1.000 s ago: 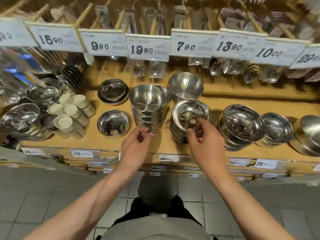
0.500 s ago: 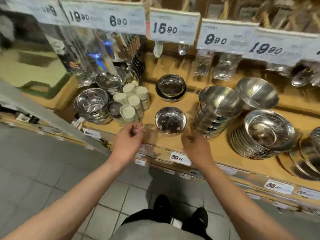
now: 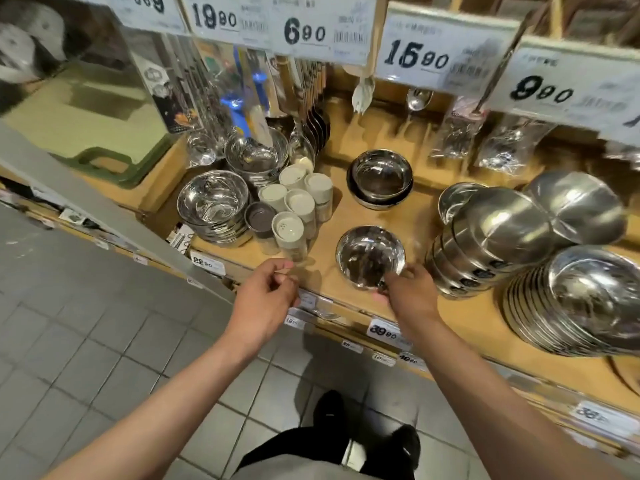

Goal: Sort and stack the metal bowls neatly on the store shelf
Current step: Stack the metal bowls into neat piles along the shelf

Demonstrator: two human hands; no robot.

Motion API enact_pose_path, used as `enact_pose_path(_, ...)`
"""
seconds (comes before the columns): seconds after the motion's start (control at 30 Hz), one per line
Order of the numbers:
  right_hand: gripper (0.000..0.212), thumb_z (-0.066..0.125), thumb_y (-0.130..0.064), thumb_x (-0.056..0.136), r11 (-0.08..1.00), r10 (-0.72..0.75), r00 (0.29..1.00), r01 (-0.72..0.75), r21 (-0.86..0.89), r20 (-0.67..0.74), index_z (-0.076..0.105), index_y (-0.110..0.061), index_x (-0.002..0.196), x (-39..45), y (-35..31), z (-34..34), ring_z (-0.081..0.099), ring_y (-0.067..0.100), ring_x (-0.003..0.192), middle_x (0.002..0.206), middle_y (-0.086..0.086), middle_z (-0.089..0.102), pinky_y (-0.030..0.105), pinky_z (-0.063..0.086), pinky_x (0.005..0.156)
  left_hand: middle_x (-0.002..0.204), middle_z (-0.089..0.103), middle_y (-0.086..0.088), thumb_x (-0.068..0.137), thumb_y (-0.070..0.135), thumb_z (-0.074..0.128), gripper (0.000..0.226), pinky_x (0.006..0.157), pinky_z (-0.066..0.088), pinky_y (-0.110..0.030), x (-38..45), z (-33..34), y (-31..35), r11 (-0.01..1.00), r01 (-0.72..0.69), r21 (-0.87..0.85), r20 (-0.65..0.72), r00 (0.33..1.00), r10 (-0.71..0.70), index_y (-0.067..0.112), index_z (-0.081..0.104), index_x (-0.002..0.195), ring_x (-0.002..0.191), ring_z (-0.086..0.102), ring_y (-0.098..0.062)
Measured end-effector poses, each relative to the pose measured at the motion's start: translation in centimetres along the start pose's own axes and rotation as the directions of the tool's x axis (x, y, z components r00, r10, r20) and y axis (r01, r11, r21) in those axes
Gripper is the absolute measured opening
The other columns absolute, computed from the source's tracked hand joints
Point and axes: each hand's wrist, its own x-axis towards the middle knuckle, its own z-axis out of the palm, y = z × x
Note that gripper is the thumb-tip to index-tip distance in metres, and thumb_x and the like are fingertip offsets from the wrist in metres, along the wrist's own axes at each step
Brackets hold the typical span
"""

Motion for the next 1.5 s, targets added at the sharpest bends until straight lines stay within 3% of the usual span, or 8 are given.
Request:
enact_pose_path(0.23, 0.035, 0.057, 0.006, 0.092, 0.956, 0.074, 0.97, -0.136, 0.261, 0.232, 0.067, -0.014, 0.119, -5.4, 0.9, -5.5, 0.076, 0.027, 0.1, 0.11, 0.005, 0.079, 0.032, 0.065, 0.07, 0.091, 0.069, 0.004, 0.099, 0.005, 0.054, 0.025, 0.075, 0.058, -0.025, 2.1, 3.4, 3.1, 0.997, -0.029, -0.078, 0.089, 0.995, 0.036, 0.027, 0.065, 0.103, 0.08, 0.066, -0.013)
enact_pose_path(0.37, 0.031, 0.056, 0.008, 0.094, 0.927, 0.099, 0.983, -0.148, 0.344, 0.157, 0.066, -0.009, 0.118, -7.7, 2.3, -9.7, 0.073, 0.03, 0.107, 0.117, 0.011, 0.076, 0.033, 0.065, 0.072, 0.108, 0.07, -0.001, 0.1, 0.012, 0.057, 0.023, 0.097, 0.057, -0.041, 5.3, 7.1, 4.7, 1.0, -0.025, 0.013, 0.127, 0.992, 0.024, 0.033, 0.063, 0.098, 0.104, 0.067, -0.022)
enact_pose_path(0.53, 0.034, 0.058, 0.007, 0.094, 0.881, 0.113, 0.992, -0.128, 0.456, 0.06, 0.061, -0.007, 0.124, -9.9, 4.2, -13.2, 0.075, 0.023, 0.104, 0.118, 0.011, 0.076, 0.037, 0.065, 0.079, 0.098, 0.072, -0.001, 0.092, 0.025, 0.06, 0.006, 0.093, 0.055, -0.041, 9.6, 11.3, 6.0, 0.963, -0.124, 0.238, 0.064, 0.992, 0.112, 0.029, 0.061, 0.087, 0.101, 0.068, -0.027)
enact_pose_path(0.7, 0.033, 0.056, 0.012, 0.092, 0.799, 0.169, 0.986, -0.143, 0.584, 0.01, 0.06, -0.006, 0.12, -11.2, 6.0, -15.2, 0.074, 0.029, 0.107, 0.122, 0.015, 0.073, 0.035, 0.066, 0.073, 0.125, 0.069, -0.013, 0.091, 0.031, 0.063, 0.04, 0.099, 0.048, -0.038, 13.4, 14.6, 7.5, 0.92, -0.068, 0.385, -0.192, 0.97, 0.152, 0.008, 0.063, 0.124, 0.117, 0.063, -0.032)
enact_pose_path(0.83, 0.035, 0.054, 0.015, 0.091, 0.771, 0.173, 0.985, -0.129, 0.624, -0.011, 0.057, -0.006, 0.12, -11.7, 7.8, -16.2, 0.072, 0.035, 0.109, 0.125, 0.018, 0.07, 0.037, 0.066, 0.076, 0.14, 0.06, -0.015, 0.094, 0.043, 0.063, 0.06, 0.11, 0.045, -0.038, 16.3, 15.9, 7.8, 0.902, 0.089, 0.422, -0.223, 0.975, 0.008, 0.003, 0.051, 0.138, 0.131, 0.056, -0.03)
enact_pose_path(1.03, 0.041, 0.062, 0.013, 0.087, 0.867, 0.172, 0.981, -0.107, 0.486, -0.092, 0.064, -0.017, 0.114, -12.4, 11.2, -17.0, 0.073, 0.025, 0.098, 0.118, 0.015, 0.07, 0.041, 0.063, 0.082, 0.125, 0.07, -0.012, 0.087, 0.029, 0.076, 0.046, 0.096, 0.055, -0.036, 16.5, 16.5, 8.2, 0.978, 0.068, 0.198, -0.25, 0.968, -0.017, 0.005, 0.065, 0.125, 0.113, 0.068, -0.029)
enact_pose_path(1.27, 0.044, 0.06, 0.016, 0.086, 0.85, 0.204, 0.976, -0.14, 0.509, -0.074, 0.063, -0.016, 0.116, -12.0, 11.6, -16.5, 0.077, 0.017, 0.088, 0.103, 0.005, 0.077, 0.032, 0.062, 0.07, 0.124, 0.067, -0.013, 0.084, 0.017, 0.076, 0.048, 0.093, 0.059, -0.034, 17.9, 16.9, 8.4, 0.978, 0.183, 0.1, -0.156, 0.974, -0.166, 0.005, 0.062, 0.128, 0.106, 0.071, -0.027)
enact_pose_path(1.5, 0.047, 0.06, 0.017, 0.087, 0.848, 0.182, 0.983, -0.136, 0.512, -0.039, 0.062, -0.016, 0.119, -11.5, 10.5, -16.2, 0.077, 0.021, 0.093, 0.105, 0.005, 0.077, 0.032, 0.064, 0.07, 0.116, 0.065, -0.006, 0.085, 0.003, 0.069, 0.041, 0.09, 0.06, -0.037, 17.9, 17.1, 8.4, 0.988, 0.157, 0.015, -0.232, 0.961, -0.149, 0.02, 0.059, 0.121, 0.103, 0.065, -0.026)
